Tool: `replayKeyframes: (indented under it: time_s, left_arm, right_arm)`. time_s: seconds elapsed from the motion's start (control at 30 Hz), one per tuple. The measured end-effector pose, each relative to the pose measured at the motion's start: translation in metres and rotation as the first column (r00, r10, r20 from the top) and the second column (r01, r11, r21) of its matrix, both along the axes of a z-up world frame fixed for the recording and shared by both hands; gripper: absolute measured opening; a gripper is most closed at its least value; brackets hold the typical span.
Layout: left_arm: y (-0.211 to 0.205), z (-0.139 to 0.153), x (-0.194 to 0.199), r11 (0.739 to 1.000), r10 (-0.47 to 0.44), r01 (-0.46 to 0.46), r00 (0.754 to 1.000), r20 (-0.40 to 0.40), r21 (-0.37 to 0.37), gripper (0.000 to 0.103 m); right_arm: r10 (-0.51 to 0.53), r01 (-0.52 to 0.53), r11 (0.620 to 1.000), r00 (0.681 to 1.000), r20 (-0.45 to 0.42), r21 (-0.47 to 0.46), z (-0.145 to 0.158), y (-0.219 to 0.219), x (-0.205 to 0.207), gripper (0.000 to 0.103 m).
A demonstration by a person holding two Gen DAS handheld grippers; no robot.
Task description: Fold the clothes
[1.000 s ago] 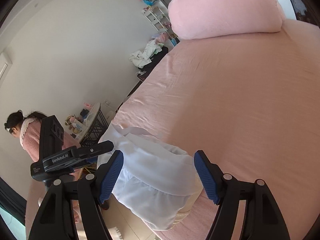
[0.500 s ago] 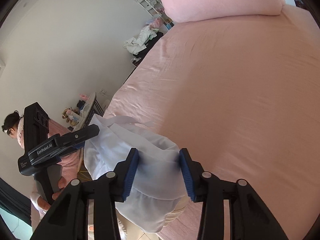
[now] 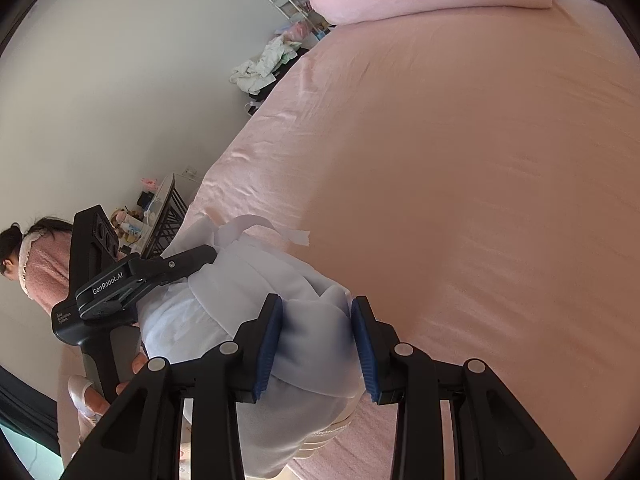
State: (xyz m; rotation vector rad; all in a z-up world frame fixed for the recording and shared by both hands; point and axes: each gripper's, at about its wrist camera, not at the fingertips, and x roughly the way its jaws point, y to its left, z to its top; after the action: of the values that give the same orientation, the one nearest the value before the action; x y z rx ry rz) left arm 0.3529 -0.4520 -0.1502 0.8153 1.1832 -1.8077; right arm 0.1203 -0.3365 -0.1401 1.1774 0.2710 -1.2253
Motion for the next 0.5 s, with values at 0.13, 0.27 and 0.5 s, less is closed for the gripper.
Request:
replayKeyframes:
  time_s: [0.13, 0.27, 0.5]
  left_arm:
    - [0.002, 0.006, 0.005, 1.0, 0.022, -0.021, 0.999, -0.037, 0.006, 0.1]
    - [0.01, 0.032, 0.009, 0.999, 0.029, -0.031, 0.998, -0.056, -0.035, 0.1]
    - [0.026, 0.076, 0.024, 0.993, 0.028, -0.043, 0.99, -0.136, -0.108, 0.1]
  right_arm:
    - [-0.015, 0.015, 1.0, 1.0, 0.022, 0.002, -0.001, 0.001, -0.003, 0.04]
    - [-0.056, 0.057, 0.998, 0.997, 0.052, -0.023, 0.01, 0.008, -0.013, 0.069]
    - [-0.024, 0.035, 0.994, 0.994, 0.109, -0.099, 0.034, 0.032, -0.009, 0.07]
